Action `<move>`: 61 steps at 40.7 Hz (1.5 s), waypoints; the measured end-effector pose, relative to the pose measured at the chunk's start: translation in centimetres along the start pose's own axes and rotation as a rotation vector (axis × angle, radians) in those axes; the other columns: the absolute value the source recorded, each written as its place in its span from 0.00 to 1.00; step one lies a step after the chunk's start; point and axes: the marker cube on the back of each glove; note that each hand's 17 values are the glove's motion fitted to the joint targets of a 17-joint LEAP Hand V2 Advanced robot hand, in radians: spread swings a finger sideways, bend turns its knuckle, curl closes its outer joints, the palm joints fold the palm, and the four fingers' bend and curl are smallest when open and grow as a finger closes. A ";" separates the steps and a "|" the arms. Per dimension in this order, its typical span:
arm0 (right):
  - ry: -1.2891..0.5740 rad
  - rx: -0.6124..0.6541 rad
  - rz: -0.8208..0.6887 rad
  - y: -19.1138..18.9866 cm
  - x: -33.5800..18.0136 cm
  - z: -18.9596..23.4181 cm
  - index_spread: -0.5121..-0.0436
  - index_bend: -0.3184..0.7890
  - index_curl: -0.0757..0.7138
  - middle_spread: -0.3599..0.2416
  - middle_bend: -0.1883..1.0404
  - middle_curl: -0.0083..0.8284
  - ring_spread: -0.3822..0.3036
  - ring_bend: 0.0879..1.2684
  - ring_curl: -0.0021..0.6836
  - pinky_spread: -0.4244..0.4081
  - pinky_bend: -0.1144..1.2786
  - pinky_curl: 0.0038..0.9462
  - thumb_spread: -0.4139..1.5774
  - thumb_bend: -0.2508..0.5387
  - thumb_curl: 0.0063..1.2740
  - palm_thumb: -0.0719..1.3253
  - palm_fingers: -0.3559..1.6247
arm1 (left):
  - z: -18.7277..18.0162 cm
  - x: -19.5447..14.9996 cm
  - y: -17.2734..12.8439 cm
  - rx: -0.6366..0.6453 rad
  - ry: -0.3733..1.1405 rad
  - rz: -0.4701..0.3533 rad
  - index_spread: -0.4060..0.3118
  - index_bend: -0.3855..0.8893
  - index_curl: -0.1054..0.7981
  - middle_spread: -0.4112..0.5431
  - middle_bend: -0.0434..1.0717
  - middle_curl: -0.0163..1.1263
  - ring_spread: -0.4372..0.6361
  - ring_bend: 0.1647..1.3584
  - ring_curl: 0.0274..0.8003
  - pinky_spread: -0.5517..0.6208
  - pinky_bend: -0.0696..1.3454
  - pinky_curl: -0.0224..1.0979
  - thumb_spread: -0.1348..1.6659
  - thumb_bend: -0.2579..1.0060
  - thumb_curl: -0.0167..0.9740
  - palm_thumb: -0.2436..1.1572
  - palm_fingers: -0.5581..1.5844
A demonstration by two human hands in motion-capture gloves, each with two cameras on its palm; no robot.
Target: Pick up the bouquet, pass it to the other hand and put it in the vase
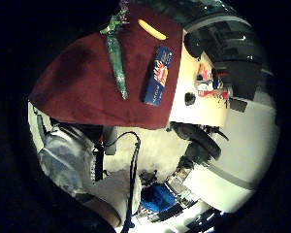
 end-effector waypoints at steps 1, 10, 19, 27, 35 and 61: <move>0.000 0.002 0.000 0.0 0.0 0.0 0.71 0.25 0.06 0.64 0.29 0.05 0.66 0.31 0.13 0.65 0.46 0.12 0.42 0.45 0.03 0.18 0.33 | 0.0 0.0 0.0 0.001 0.001 0.000 0.54 0.51 0.20 0.57 0.20 0.04 0.58 0.14 0.02 0.64 0.22 0.06 0.32 0.31 0.06 0.32 0.41; -0.008 -0.007 0.034 0.1 0.6 -0.6 0.52 0.32 0.10 0.68 0.36 0.18 0.73 0.47 0.33 0.74 0.54 0.26 0.64 0.45 0.08 0.22 0.34 | 0.1 -0.2 0.2 0.001 0.018 0.014 0.53 0.50 0.32 0.68 0.20 0.12 0.74 0.18 0.13 0.78 0.23 0.14 0.57 0.29 0.12 0.35 0.39; -0.062 -0.024 0.127 -2.2 3.6 -0.5 0.65 0.35 0.15 0.71 0.41 0.28 0.67 0.51 0.40 0.72 0.59 0.31 0.72 0.45 0.13 0.30 0.42 | -0.4 -0.6 -0.3 0.036 0.031 0.005 0.52 0.48 0.39 0.72 0.19 0.15 0.81 0.19 0.16 0.82 0.22 0.19 0.67 0.26 0.17 0.35 0.39; -0.118 -0.034 0.256 -5.7 7.1 1.8 0.68 0.34 0.17 0.71 0.39 0.33 0.61 0.54 0.45 0.68 0.61 0.34 0.73 0.41 0.17 0.35 0.42 | -1.1 -0.4 -0.5 0.083 0.007 0.016 0.52 0.47 0.44 0.72 0.19 0.17 0.82 0.20 0.19 0.83 0.22 0.21 0.70 0.23 0.21 0.36 0.38; -0.152 0.025 0.407 -9.5 10.4 8.4 0.72 0.34 0.18 0.63 0.41 0.38 0.47 0.58 0.49 0.54 0.63 0.35 0.73 0.38 0.21 0.40 0.51 | -1.0 -1.2 -0.1 0.074 0.005 -0.011 0.52 0.46 0.48 0.72 0.19 0.19 0.83 0.21 0.21 0.84 0.22 0.24 0.72 0.21 0.23 0.37 0.38; 0.014 -0.033 0.525 -8.8 6.7 17.5 0.65 0.49 0.33 0.41 0.39 0.49 0.29 0.50 0.56 0.25 0.56 0.36 0.72 0.36 0.28 0.59 0.73 | -0.6 -3.1 -0.2 0.048 -0.002 -0.050 0.52 0.45 0.53 0.72 0.19 0.22 0.83 0.22 0.25 0.84 0.21 0.28 0.73 0.19 0.28 0.37 0.38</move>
